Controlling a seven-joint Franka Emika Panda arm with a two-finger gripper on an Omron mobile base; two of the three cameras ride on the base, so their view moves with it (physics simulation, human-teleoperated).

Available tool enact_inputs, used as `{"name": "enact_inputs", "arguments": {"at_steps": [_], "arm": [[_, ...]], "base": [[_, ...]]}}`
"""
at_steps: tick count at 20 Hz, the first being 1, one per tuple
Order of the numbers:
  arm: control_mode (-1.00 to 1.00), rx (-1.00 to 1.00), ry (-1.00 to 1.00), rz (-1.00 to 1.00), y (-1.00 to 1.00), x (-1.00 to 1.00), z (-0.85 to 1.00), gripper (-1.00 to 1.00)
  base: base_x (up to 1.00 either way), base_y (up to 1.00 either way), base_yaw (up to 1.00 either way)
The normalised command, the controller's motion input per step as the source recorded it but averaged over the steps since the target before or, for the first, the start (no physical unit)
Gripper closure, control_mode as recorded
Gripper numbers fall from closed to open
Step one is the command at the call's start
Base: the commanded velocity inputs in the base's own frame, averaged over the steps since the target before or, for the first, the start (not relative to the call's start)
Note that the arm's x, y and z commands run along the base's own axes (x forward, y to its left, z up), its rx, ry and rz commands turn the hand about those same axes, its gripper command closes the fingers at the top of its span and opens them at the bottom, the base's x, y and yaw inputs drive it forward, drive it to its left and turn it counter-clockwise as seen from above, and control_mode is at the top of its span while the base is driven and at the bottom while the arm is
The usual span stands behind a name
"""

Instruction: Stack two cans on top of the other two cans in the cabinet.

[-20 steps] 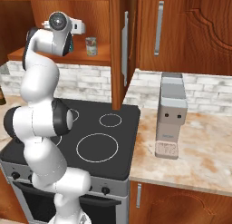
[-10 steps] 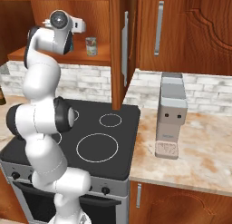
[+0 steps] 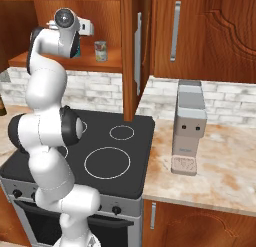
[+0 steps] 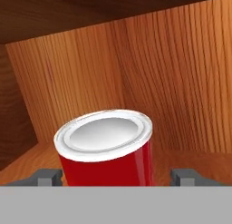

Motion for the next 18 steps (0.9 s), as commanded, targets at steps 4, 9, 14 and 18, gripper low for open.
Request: {"name": "enact_inputs", "arguments": {"at_steps": [4,9,14,18], "arm": [[-1.0,0.0,0.01,0.0,0.01,0.0,-0.14,-1.0],[-1.0,0.0,0.0,0.0,-0.05,-0.12,-0.03,-1.0],[-1.0,0.0,0.0,0.0,-0.18,-0.45,-0.04,-1.0],[-1.0,0.0,0.0,0.0,-0.04,-0.57,-0.06,-1.0]], "base": [[0.0,0.0,0.0],[0.0,0.0,0.0],[0.0,0.0,0.0],[0.0,0.0,0.0]]}}
